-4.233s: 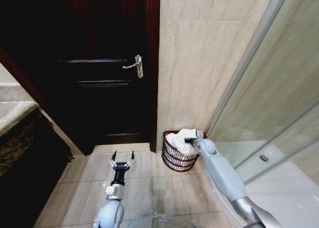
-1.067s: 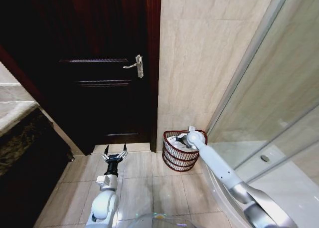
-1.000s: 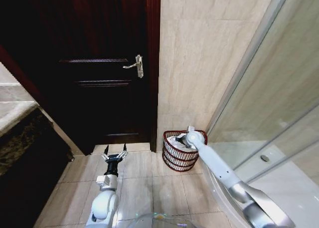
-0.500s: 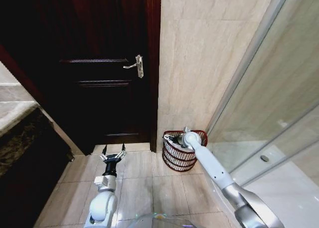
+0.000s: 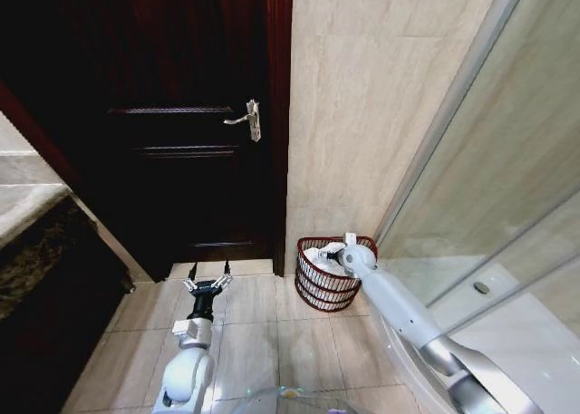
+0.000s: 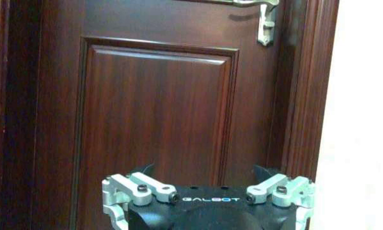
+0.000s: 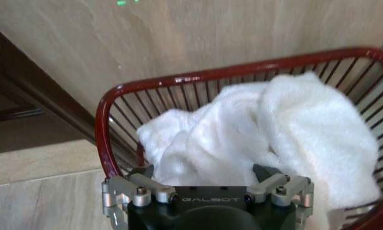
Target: Discard the used towel into the hamper.
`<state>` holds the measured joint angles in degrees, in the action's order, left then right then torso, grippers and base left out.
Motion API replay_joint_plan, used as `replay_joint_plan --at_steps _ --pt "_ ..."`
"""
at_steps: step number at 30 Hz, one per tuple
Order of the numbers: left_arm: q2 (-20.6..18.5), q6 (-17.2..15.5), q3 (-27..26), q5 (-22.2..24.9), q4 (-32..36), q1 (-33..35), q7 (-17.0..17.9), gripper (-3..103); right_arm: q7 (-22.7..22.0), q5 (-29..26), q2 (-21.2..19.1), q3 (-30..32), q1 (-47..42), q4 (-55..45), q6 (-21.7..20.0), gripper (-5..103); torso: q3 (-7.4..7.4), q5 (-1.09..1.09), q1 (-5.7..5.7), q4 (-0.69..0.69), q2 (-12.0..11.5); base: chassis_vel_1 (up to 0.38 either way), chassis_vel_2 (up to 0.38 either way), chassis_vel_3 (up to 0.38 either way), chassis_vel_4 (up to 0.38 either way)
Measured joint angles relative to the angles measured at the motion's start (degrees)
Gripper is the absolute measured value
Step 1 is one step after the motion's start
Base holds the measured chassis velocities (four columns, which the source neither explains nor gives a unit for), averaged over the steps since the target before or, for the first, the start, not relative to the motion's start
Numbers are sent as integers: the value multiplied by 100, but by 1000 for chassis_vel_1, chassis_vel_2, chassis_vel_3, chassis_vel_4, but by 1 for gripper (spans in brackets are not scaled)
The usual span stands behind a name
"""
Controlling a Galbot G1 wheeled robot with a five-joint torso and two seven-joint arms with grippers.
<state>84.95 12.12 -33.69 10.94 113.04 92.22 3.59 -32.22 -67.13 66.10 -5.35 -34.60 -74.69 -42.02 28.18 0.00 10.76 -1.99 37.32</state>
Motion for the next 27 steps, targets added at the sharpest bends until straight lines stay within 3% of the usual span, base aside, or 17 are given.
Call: replay_joint_plan --at_steps 17,24,27 --pt "54 -98 -74 -72 213 157 34 100 659 41 432 285 146 1315 1 100 0 0 0 0 0 0 0 0 0" --pt "76 -106 -91 -85 225 151 40 100 1095 494 558 428 180 1842 5 100 0 0 0 0 0 0 0 0 0" --pt "103 -134 -55 -124 207 114 41 100 1490 866 669 584 189 2108 9 100 0 -1 0 0 0 0 0 0 0"
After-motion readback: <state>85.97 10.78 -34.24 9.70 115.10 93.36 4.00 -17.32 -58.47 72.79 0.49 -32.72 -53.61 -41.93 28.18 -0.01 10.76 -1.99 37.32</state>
